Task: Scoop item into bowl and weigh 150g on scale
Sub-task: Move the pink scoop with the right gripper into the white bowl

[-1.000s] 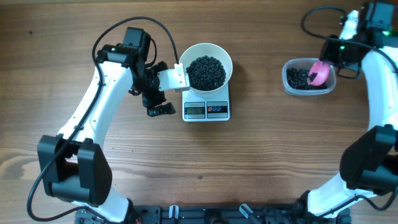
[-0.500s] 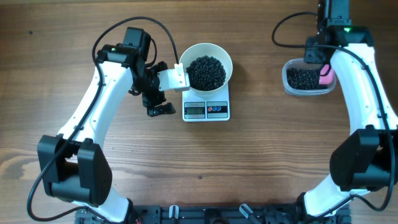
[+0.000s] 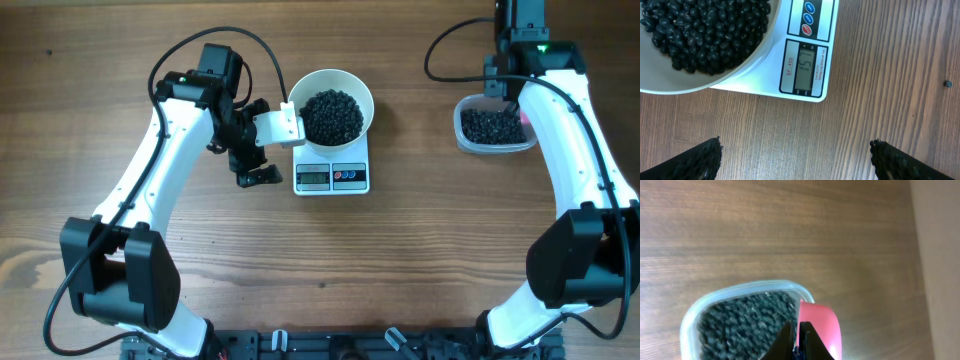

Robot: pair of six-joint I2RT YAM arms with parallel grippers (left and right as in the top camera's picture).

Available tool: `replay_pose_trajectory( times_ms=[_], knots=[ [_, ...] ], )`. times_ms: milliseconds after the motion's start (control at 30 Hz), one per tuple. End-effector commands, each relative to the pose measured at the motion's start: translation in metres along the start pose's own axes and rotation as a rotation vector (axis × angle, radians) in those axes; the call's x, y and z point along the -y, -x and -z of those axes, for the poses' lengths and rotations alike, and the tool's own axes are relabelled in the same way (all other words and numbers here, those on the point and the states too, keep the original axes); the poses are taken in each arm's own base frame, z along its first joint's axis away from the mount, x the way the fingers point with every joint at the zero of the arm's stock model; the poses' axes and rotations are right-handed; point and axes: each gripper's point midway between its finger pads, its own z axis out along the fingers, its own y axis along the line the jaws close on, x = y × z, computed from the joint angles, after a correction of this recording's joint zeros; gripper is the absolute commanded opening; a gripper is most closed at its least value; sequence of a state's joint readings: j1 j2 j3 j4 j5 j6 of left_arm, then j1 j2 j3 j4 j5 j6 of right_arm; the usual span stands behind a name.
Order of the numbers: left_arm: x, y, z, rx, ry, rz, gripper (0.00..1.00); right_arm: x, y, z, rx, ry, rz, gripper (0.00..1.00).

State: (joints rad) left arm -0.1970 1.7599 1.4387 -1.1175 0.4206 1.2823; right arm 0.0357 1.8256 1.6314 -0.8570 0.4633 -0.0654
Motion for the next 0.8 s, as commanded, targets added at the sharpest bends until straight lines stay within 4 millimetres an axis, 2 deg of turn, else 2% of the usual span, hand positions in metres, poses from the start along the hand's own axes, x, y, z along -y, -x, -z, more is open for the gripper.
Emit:
replay_pose_trajectory(
  times_ms=[0, 100, 200, 233, 367, 400, 500, 633, 767],
  knots=[
    [0.002, 0.001, -0.002, 0.019, -0.016, -0.012, 1.00, -0.030, 0.020, 0.008, 0.092, 0.192, -0.015, 0.04],
    [0.002, 0.001, -0.002, 0.019, -0.016, -0.012, 1.00, -0.056, 0.043, 0.019, 0.189, 0.362, -0.033, 0.04],
    [0.002, 0.001, -0.002, 0.019, -0.016, -0.012, 1.00, -0.085, 0.066, 0.040, 0.298, 0.564, -0.032, 0.04],
    [0.002, 0.001, -0.002, 0.019, -0.016, -0.012, 1.00, -0.098, 0.075, 0.053, 0.346, 0.662, -0.023, 0.04],
    [0.002, 0.001, -0.002, 0.019, -0.016, -0.012, 1.00, -0.127, 0.092, 0.093, 0.474, 0.923, 0.021, 0.04],
    [0.002, 0.001, -0.002, 0.019, -0.016, -0.012, 1.00, -0.135, 0.095, 0.104, 0.502, 0.994, 0.039, 0.04],
    [0.002, 0.001, -0.002, 0.019, -0.016, -0.012, 1.00, -0.161, 0.088, 0.115, 0.513, 1.115, 0.106, 0.04],
    [0.002, 0.001, -0.002, 0.019, -0.016, -0.012, 1.00, -0.192, 0.081, 0.122, 0.512, 1.170, 0.181, 0.04],
    [0.002, 0.001, -0.002, 0.019, -0.016, -0.012, 1.00, -0.216, 0.076, 0.133, 0.563, 1.172, 0.296, 0.04]
  ],
)
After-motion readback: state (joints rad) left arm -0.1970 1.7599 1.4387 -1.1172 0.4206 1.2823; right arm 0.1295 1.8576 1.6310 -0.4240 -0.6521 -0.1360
